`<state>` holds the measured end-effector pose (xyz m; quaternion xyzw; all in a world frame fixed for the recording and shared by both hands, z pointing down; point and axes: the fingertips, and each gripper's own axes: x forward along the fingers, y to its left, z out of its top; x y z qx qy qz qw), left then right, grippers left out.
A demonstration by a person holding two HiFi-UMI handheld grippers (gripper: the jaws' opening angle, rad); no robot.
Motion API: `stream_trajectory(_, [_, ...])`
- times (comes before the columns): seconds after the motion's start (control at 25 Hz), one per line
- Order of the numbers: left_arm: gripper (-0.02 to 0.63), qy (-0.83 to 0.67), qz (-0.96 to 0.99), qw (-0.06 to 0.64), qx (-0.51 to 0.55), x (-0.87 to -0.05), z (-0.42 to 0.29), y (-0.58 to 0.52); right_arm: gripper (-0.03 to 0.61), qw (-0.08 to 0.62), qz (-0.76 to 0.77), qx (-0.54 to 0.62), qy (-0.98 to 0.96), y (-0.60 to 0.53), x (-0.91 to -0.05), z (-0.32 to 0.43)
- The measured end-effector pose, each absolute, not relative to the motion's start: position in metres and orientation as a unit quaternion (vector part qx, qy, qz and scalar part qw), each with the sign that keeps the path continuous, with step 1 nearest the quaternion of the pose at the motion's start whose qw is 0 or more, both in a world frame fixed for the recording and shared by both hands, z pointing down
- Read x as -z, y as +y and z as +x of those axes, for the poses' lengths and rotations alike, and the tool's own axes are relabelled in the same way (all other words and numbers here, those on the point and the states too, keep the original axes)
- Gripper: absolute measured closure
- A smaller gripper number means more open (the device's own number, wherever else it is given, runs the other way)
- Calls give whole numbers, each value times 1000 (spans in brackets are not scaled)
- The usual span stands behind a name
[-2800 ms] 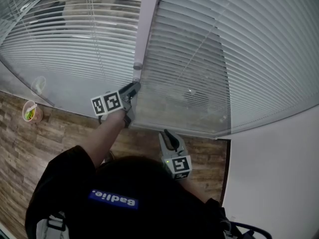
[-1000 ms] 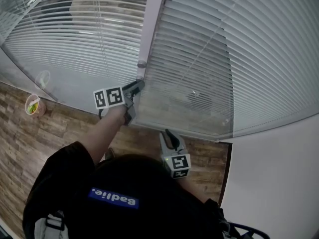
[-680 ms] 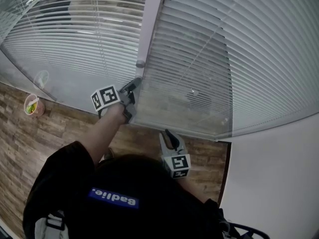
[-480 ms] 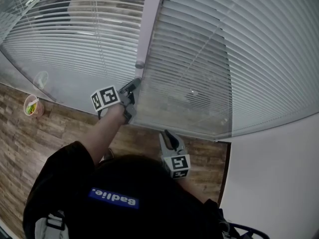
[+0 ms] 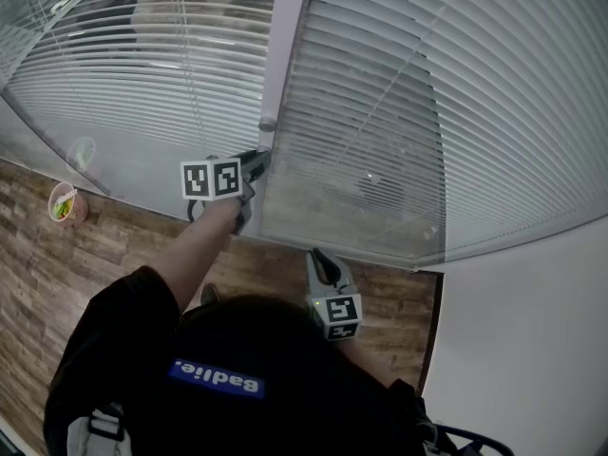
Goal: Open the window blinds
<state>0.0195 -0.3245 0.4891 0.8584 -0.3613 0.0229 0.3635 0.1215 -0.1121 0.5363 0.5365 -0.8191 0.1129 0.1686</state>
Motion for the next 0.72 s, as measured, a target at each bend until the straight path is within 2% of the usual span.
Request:
stream_trajectory(0.6, [482,-388,881,76,-261,-489,26,-321,542,177,532,-105,-822,-119,-537,119])
stream_trajectory(0.68, [479,-390,882,69,-257,-491,26,-320,516,178,528,-105,-823,-119,-539,117])
stream_trajectory(0.72, [477,-388,887,92,-232,-491,26,-320,502,178,526,-106,-825,-119,-539,116])
